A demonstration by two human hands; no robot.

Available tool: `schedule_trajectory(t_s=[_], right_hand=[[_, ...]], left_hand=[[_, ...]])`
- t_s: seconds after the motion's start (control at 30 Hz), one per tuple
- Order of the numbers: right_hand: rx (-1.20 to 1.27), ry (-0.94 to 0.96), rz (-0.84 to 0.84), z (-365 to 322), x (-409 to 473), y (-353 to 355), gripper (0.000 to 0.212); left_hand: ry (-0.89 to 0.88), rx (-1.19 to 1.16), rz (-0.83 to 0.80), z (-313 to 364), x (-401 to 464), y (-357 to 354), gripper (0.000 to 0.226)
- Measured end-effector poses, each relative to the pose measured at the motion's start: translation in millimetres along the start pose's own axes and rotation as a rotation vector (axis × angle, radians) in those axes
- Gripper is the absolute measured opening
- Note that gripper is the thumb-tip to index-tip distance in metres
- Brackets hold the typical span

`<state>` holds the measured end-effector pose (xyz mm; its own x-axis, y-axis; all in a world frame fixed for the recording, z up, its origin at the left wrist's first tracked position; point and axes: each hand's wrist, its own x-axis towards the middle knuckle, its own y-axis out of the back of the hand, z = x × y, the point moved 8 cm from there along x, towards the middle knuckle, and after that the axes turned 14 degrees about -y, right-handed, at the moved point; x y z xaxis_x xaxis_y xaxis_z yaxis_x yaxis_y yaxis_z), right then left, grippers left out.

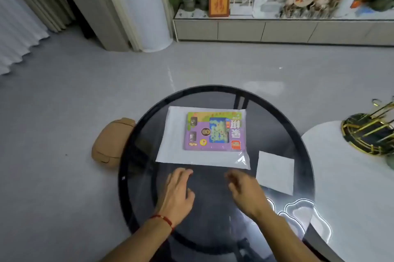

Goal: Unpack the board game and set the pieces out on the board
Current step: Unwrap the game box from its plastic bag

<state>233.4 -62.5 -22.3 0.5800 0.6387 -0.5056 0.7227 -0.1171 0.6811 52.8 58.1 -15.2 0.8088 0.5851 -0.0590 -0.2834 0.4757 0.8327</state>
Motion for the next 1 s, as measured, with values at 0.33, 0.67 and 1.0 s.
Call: schedule_trajectory(t_s=[0.33, 0.67, 1.0], right_hand=[[-0.449, 0.321, 0.249, 65, 54, -172, 0.061], [-0.474, 0.395, 0.501, 74, 49, -193, 0.063], [-0.471, 0.373, 0.367, 96, 22, -188, 0.064]], left_hand=[[-0.314, 0.406, -0.122, -88, -3, -166, 0.058], [-0.402, 0.352, 0.084, -102, -10, -172, 0.060], [-0.345, 0.404, 0.049, -103, -12, -172, 0.080]])
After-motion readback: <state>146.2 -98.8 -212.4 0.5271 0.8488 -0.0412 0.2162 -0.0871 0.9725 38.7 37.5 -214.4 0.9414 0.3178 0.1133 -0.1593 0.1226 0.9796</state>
